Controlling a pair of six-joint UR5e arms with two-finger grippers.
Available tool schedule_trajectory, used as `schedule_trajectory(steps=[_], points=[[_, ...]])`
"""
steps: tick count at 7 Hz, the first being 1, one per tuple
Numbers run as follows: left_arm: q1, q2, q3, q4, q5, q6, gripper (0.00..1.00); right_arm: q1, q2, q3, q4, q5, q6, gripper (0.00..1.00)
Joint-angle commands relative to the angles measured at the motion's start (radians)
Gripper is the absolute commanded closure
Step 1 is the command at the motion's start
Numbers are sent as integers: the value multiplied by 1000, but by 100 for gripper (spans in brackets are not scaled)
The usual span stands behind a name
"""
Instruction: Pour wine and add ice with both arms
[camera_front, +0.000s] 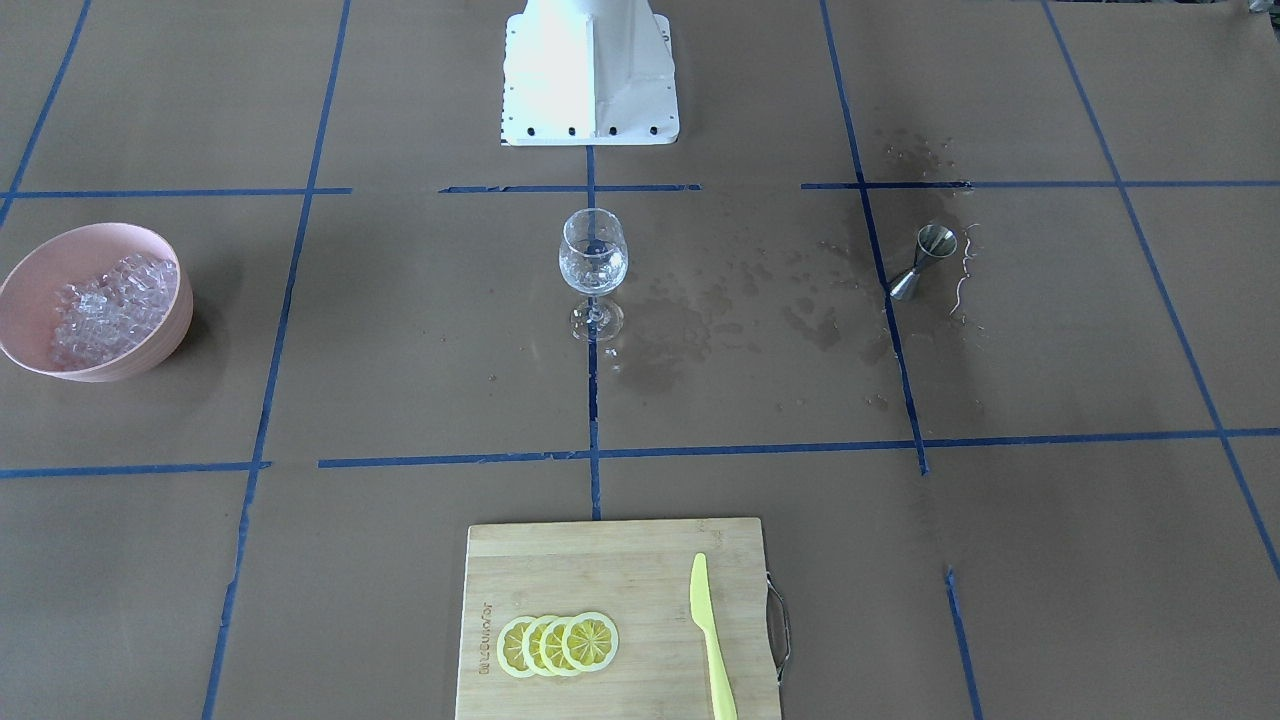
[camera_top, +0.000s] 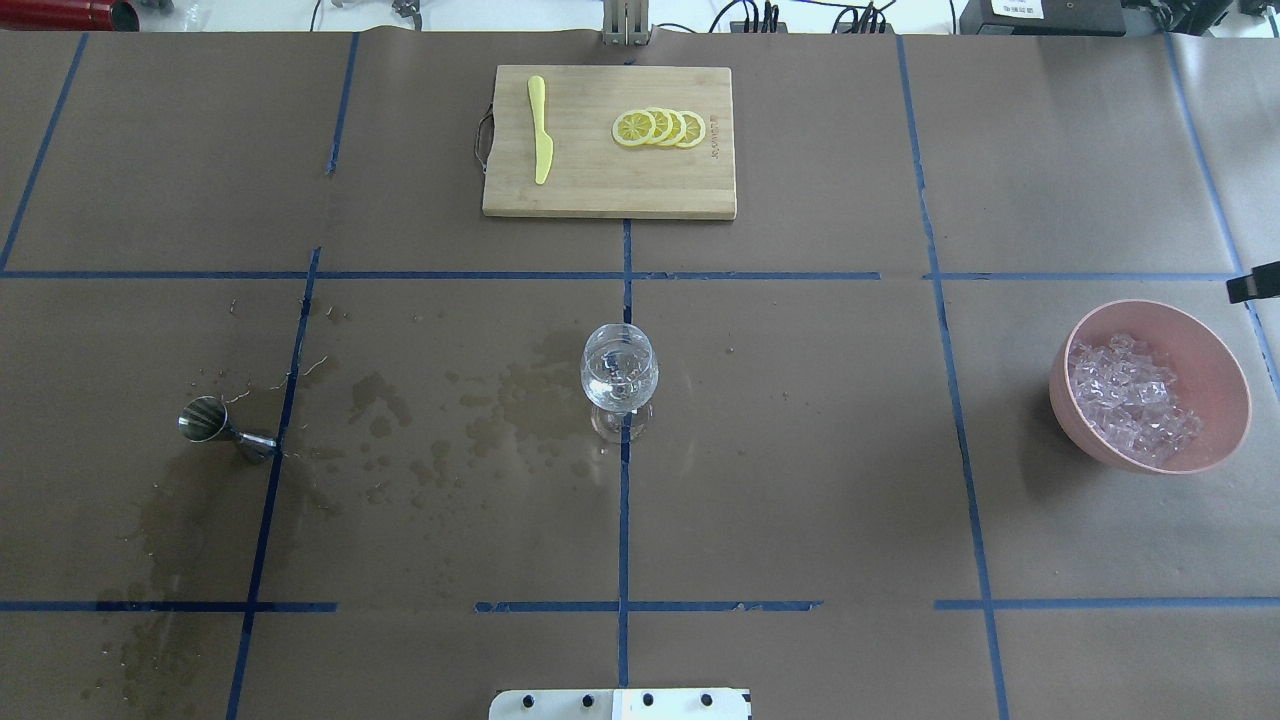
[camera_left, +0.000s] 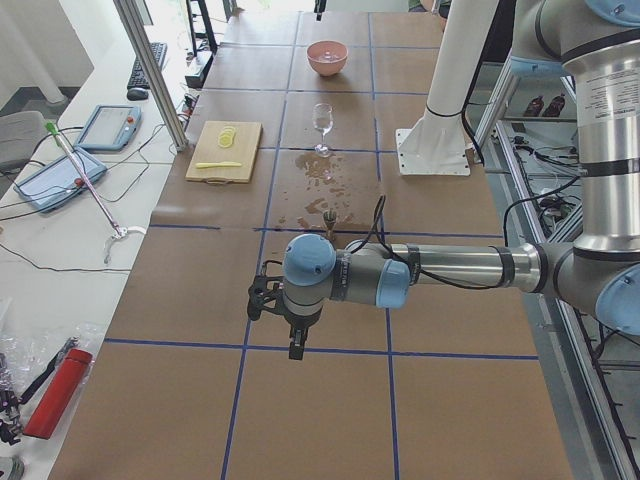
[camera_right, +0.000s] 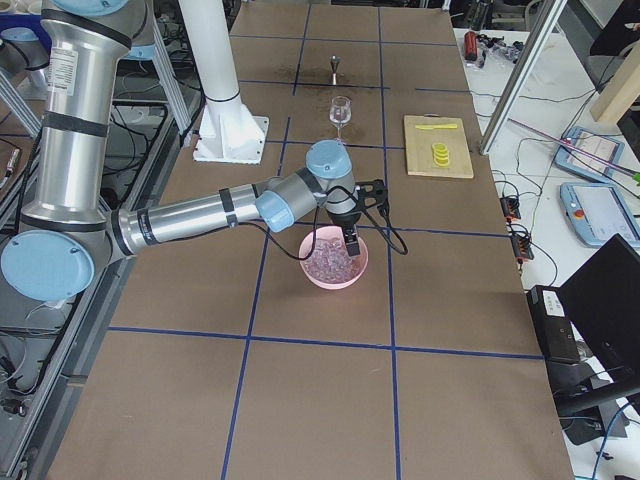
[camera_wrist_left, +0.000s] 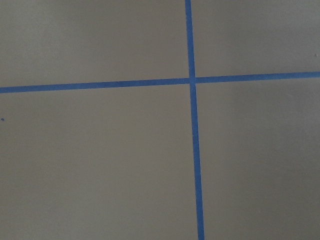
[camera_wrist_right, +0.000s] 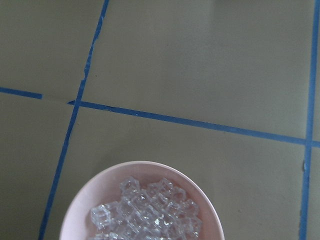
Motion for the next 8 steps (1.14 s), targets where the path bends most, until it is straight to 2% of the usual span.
schedule_trajectory(steps=[1,3,4,6,7,8], points=[[0,-1,-3,-2,-2,0,0,-167,-5,-35,156,-147,171,0],[0,-1,-5,-3,-3,0,0,-261,-57,-49,200,-239,137,1],[0,-1,-5,-5,-3,0,0,-263,-79,-71,255,-236,143,4],[0,-1,-8,-5,-5,0,0,-263,-117,-163,408,-231,157,19],[0,-1,-8,-5,-5,0,0,-274,-114,-193,458,-230,209,23],[0,-2,-9,-6,-5,0,0,-290,-113,-193,460,-233,230,24]])
